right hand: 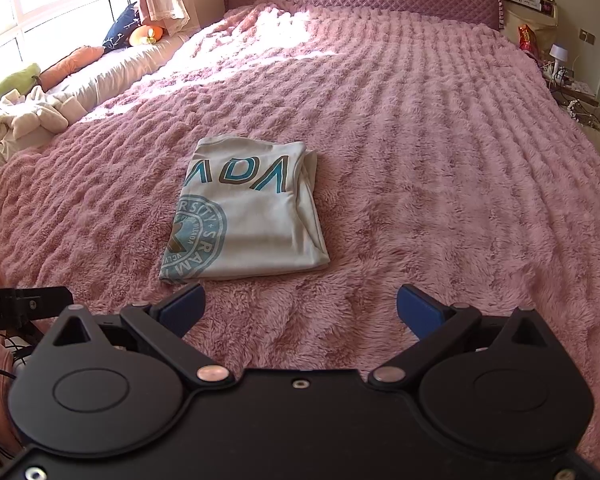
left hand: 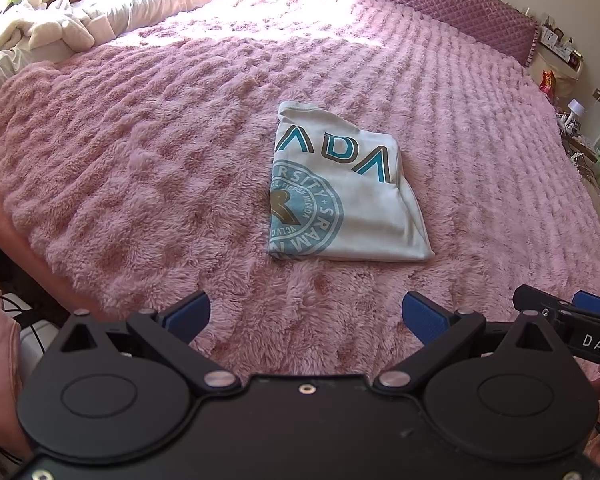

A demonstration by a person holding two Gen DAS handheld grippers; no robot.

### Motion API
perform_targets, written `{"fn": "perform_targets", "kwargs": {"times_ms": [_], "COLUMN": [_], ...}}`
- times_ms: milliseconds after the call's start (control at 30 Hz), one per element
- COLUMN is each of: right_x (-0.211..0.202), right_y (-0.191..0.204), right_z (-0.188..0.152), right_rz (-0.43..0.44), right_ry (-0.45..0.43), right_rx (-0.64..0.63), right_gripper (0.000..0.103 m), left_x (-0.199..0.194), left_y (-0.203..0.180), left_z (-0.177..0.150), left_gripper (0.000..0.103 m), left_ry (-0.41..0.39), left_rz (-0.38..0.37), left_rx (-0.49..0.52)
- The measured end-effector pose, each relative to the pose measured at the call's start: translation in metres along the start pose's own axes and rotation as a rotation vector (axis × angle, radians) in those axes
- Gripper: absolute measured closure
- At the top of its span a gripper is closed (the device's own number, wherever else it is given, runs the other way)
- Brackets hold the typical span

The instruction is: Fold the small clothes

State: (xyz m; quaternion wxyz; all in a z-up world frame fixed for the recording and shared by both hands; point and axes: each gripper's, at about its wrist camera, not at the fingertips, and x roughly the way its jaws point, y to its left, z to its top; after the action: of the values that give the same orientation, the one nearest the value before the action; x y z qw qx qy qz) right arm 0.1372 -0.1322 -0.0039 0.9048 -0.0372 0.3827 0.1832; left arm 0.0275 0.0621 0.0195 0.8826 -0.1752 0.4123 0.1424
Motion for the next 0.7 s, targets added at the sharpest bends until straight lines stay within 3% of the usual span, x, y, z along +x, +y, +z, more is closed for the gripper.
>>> {"fn": "perform_targets", "kwargs": {"times_ms": [700], "right_x": [0.0026], "right_y": [0.0004], "right_z": [0.0024], "right_rz": [0.002], "right_ry": [0.003], "right_rx": [-0.001], "right_gripper": [0.000], "left_x": [0.0008], "left_y": [0.0010], "left_z": [0.0003], "left_gripper": [0.000], "left_ry": [0.015], "left_rz": [0.023], "left_rx": [-0.005]}}
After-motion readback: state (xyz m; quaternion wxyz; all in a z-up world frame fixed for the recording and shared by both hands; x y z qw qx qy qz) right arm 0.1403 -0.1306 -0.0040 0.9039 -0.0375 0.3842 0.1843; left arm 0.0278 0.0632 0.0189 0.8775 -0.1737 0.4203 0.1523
